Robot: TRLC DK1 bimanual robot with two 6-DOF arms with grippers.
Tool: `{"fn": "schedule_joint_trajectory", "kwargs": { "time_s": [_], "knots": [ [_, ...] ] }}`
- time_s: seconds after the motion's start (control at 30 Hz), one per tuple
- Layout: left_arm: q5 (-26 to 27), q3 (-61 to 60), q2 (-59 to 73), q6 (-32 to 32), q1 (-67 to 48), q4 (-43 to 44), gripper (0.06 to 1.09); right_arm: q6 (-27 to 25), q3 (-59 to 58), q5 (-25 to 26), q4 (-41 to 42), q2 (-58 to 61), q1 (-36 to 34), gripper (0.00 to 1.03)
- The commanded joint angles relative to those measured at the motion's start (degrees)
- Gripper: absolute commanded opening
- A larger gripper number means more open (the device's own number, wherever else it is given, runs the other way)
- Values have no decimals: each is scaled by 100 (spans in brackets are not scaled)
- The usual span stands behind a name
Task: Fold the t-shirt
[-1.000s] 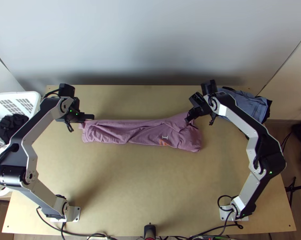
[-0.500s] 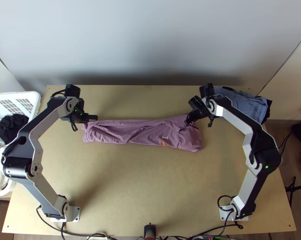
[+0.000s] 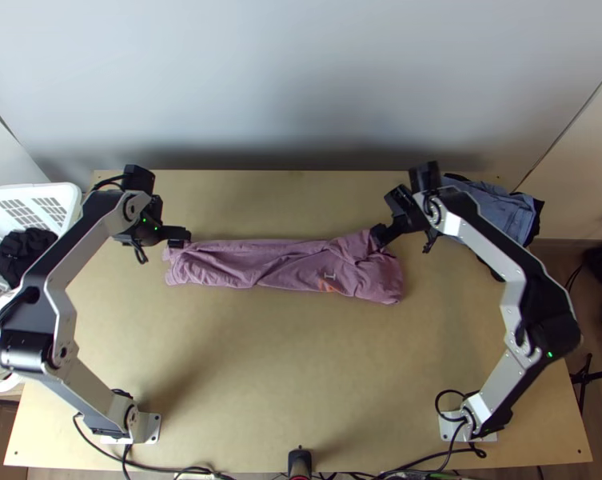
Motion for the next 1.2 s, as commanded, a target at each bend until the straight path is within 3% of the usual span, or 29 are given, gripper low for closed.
{"fn": "schedule_joint_trajectory", "kwargs": {
  "time_s": [0.0,0.23,0.53,1.17],
  "knots": [
    [6,-197,-449,-31,-35,-758,94,168,173,-9,-77,-657,106,99],
    [23,-540,-291,-83,-194,-925,94,371,111,-9,-235,-991,528,99],
    [146,-224,193,-356,-615,-828,95,204,-372,0,-305,-1369,1319,99],
    [-3,-13,703,-505,-651,-432,95,204,-891,0,-305,-1712,1749,98]
  ]
}}
